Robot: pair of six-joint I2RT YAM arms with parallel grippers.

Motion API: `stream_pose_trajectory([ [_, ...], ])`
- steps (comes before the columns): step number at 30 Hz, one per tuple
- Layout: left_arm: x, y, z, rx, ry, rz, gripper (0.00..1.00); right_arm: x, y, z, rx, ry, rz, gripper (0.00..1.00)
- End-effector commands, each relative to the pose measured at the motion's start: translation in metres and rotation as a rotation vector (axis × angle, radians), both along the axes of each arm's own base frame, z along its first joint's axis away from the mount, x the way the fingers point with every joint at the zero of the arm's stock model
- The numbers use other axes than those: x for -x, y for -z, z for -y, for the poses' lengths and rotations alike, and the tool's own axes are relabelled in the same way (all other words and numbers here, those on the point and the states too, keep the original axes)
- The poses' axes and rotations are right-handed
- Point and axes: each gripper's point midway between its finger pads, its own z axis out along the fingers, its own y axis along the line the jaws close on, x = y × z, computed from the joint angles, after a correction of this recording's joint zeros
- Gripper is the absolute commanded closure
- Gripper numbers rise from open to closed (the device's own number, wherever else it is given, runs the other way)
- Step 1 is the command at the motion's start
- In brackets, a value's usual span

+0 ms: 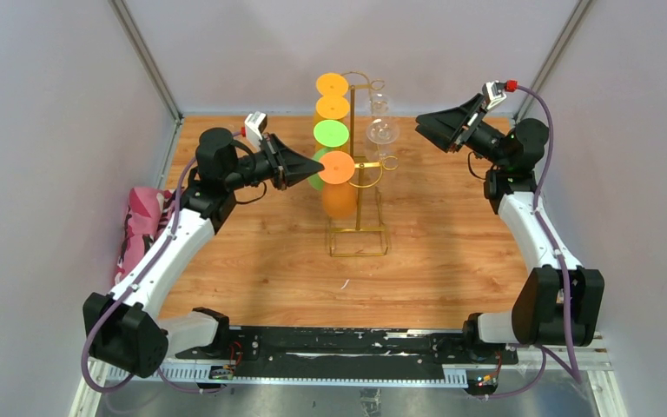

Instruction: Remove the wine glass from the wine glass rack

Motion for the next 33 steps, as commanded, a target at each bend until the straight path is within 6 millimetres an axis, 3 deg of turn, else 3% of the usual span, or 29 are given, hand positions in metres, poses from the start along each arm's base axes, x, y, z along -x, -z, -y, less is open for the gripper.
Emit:
stream_pose_trajectory([
  [1, 0.018, -0.013, 0.003, 0.030, 0.072, 0.032, 1.00, 0.009, -0.007, -0.003, 0.010, -0.022, 0.039, 0.15],
  [8, 0.014, -0.022, -0.004, 0.019, 0.049, 0.051, 1.00, 0.008, -0.004, -0.003, 0.012, -0.023, 0.032, 0.15],
  [19, 0.007, -0.029, -0.049, -0.038, -0.063, 0.070, 1.00, 0.008, -0.002, -0.003, 0.006, -0.027, 0.033, 0.15],
  [26, 0.004, -0.024, -0.049, -0.042, -0.066, 0.070, 1.00, 0.009, 0.003, -0.003, 0.008, -0.030, 0.026, 0.15],
  [29, 0.010, -0.035, -0.053, -0.075, -0.088, 0.106, 1.00, 0.011, 0.002, -0.004, 0.011, -0.039, 0.038, 0.15],
  [33, 0.031, -0.065, -0.065, -0.185, -0.137, 0.207, 1.00, 0.015, 0.000, -0.004, 0.036, -0.030, 0.056, 0.15],
])
